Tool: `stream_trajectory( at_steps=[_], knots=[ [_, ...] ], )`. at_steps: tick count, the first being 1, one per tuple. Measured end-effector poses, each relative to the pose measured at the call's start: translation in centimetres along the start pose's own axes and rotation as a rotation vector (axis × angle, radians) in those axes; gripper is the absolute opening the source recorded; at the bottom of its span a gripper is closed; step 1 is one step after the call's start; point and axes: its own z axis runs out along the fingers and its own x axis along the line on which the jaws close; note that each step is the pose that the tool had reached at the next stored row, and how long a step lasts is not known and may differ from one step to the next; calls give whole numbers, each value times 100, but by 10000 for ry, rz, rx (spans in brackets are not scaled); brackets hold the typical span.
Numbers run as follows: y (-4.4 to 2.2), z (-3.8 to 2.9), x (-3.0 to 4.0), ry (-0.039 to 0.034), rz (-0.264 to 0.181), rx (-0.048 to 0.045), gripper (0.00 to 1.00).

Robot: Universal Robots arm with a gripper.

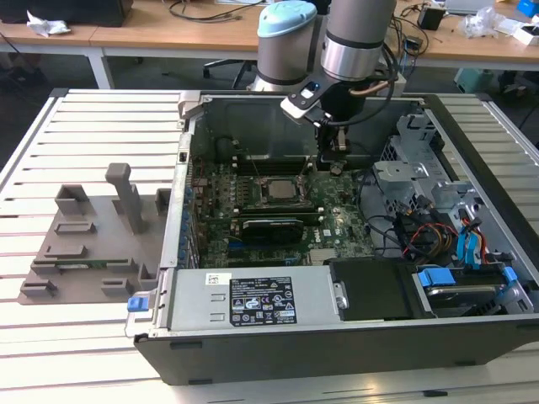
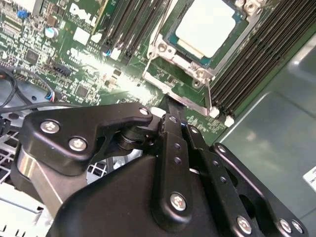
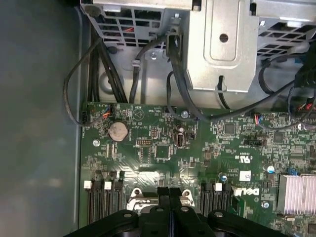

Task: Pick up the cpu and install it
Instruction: 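Close the cpu cover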

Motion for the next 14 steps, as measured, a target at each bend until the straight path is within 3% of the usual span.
stream_trajectory(
  at_steps=[7, 14],
  knots=[
    [-159, 4, 6, 1, 1, 0, 11],
    [-258, 6, 10, 0, 0, -1, 11]
  ],
)
